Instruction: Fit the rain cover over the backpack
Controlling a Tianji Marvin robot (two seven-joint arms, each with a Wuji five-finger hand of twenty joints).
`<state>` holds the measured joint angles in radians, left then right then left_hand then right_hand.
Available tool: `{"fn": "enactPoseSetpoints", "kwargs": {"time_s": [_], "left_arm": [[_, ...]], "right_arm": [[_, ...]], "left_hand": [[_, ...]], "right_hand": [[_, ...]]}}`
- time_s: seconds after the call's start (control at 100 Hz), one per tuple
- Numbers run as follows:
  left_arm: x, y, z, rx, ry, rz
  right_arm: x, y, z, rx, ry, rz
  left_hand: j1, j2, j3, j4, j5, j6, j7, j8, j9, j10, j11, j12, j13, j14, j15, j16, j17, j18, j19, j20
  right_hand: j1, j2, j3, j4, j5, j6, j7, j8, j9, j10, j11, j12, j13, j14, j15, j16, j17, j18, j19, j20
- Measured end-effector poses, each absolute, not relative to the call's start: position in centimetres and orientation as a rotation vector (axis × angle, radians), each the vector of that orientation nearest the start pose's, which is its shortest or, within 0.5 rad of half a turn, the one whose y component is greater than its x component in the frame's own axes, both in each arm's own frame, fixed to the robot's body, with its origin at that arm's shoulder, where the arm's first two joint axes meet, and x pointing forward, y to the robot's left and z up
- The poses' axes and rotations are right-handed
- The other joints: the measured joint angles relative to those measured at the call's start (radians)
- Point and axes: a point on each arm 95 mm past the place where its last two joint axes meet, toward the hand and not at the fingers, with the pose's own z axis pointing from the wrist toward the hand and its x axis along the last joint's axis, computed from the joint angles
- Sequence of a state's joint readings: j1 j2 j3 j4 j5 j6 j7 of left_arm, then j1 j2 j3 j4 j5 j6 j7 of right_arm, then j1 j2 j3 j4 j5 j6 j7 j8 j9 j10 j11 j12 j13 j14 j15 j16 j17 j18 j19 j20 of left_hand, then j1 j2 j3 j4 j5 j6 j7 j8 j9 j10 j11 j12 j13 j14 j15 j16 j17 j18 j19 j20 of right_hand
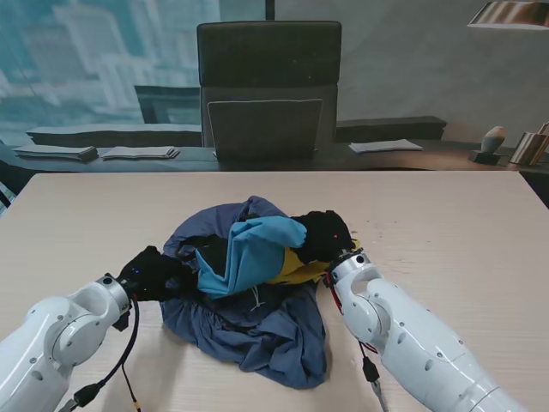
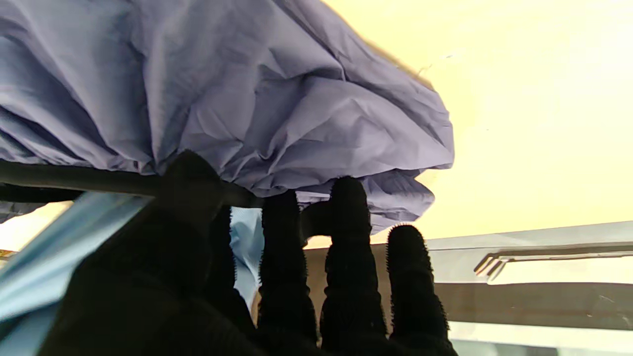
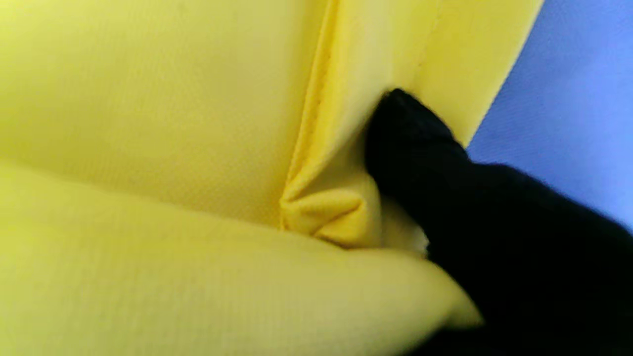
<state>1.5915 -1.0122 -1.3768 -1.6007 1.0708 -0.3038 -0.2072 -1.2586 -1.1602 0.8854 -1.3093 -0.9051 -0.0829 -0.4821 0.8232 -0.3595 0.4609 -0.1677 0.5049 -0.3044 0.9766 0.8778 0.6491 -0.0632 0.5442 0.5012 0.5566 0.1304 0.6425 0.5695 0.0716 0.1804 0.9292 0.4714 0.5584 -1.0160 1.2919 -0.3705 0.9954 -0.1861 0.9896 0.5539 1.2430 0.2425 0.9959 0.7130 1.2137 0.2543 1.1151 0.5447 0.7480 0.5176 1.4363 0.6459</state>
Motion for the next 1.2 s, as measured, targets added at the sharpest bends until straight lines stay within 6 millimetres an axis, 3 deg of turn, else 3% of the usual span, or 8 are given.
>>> {"fn": "enactPoseSetpoints", "kwargs": {"time_s": [0.15,0.27,0.37,0.51,0.71,1.06,1.12,1.2], "left_arm": [[39.1,6.3,-31.2,-1.184,1.781,-1.358],[38.4,7.0,-30.5,-0.963,1.768,-1.238],[37.9,7.1,-30.2,-1.066,1.641,-1.412],[37.6,6.0,-29.3,-1.149,1.569,-1.573],[37.9,4.6,-28.3,-1.231,1.468,-1.74],[37.8,3.3,-26.8,-1.263,1.281,-1.944],[37.8,3.3,-26.7,-1.289,1.225,-1.989],[37.9,3.0,-26.5,-1.406,1.039,-2.138]], "right_arm": [[45.2,7.1,-31.4,0.892,1.324,1.792],[45.4,7.1,-31.6,0.859,1.365,1.746],[45.2,7.2,-31.6,0.883,1.383,1.733],[44.5,7.9,-31.4,0.862,1.379,1.734],[44.1,9.0,-31.6,0.946,1.316,1.741],[43.3,11.3,-31.6,1.083,1.068,1.597],[43.3,11.8,-31.8,1.076,1.134,1.616],[43.1,12.7,-32.2,0.927,1.418,1.671]], "left_hand": [[0.059,0.04,-0.076,-0.001,-0.035,0.0,0.0,0.04,-0.029,-0.013,-0.024,-0.018,-0.068,-0.008,-0.056,-0.024,-0.039,-0.007,-0.013,-0.008],[0.116,0.088,-0.165,-0.001,-0.082,0.001,0.006,0.061,-0.03,-0.024,-0.024,-0.019,-0.086,-0.014,-0.057,-0.024,-0.059,-0.011,-0.023,-0.015],[0.135,0.09,-0.173,-0.001,-0.082,0.01,0.01,0.064,-0.041,-0.024,-0.024,0.011,-0.096,-0.014,-0.057,-0.024,-0.066,-0.01,-0.025,-0.02],[0.159,0.09,-0.176,-0.001,-0.082,0.05,0.02,0.076,-0.041,-0.019,-0.024,0.036,-0.093,-0.012,-0.057,-0.024,-0.049,-0.01,-0.025,-0.02],[0.186,0.09,-0.192,-0.001,-0.082,0.076,0.033,0.087,-0.052,-0.01,-0.024,0.047,-0.093,0.0,-0.057,-0.025,-0.042,-0.007,-0.025,-0.02],[0.222,0.09,-0.205,-0.001,-0.083,0.091,0.045,0.088,-0.052,0.0,-0.023,0.05,-0.069,0.009,-0.057,-0.024,-0.034,-0.005,-0.025,-0.02],[0.234,0.09,-0.205,-0.001,-0.083,0.101,0.046,0.088,-0.052,0.002,-0.023,0.051,-0.069,0.012,-0.057,-0.025,-0.028,0.007,-0.025,-0.02],[0.234,0.088,-0.215,-0.001,-0.083,0.102,0.062,0.103,-0.052,0.014,-0.023,0.06,-0.071,0.025,-0.057,-0.024,-0.029,0.019,-0.025,-0.02]], "right_hand": [[0.0,0.0,0.0,-0.001,0.0,0.0,0.0,0.0,0.0,0.0,0.0,0.0,0.0,0.0,0.0,0.0,0.0,0.0,0.0,0.001],[0.0,0.0,0.0,-0.001,0.0,0.0,0.003,-0.001,0.0,0.0,0.0,0.0,0.0,-0.001,0.0,0.0,0.012,-0.001,0.001,0.003],[0.0,-0.007,0.0,-0.001,0.003,0.0,0.023,-0.048,0.037,0.0,-0.004,0.0,0.0,-0.001,0.037,0.006,0.087,-0.001,0.013,0.003],[0.004,-0.127,0.038,-0.001,0.076,0.085,0.078,-0.145,0.087,-0.001,-0.002,0.001,0.005,0.004,0.111,0.081,0.219,0.022,0.016,-0.012],[0.035,-0.295,0.083,-0.001,0.118,0.245,0.143,-0.172,0.099,-0.001,0.123,-0.002,0.022,0.004,0.23,0.185,0.285,0.025,0.092,0.012],[0.057,-0.358,0.091,-0.001,0.118,0.33,0.146,-0.172,0.099,-0.002,0.196,0.0,0.023,0.005,0.301,0.221,0.309,0.025,0.153,0.065],[0.078,-0.332,0.091,0.009,0.118,0.33,0.146,-0.172,0.099,-0.002,0.214,0.008,0.023,0.008,0.326,0.236,0.32,0.026,0.177,0.068],[0.088,-0.301,0.092,0.021,0.118,0.33,0.148,-0.172,0.099,-0.002,0.225,0.012,0.024,0.008,0.352,0.259,0.332,0.015,0.181,0.066]]}}
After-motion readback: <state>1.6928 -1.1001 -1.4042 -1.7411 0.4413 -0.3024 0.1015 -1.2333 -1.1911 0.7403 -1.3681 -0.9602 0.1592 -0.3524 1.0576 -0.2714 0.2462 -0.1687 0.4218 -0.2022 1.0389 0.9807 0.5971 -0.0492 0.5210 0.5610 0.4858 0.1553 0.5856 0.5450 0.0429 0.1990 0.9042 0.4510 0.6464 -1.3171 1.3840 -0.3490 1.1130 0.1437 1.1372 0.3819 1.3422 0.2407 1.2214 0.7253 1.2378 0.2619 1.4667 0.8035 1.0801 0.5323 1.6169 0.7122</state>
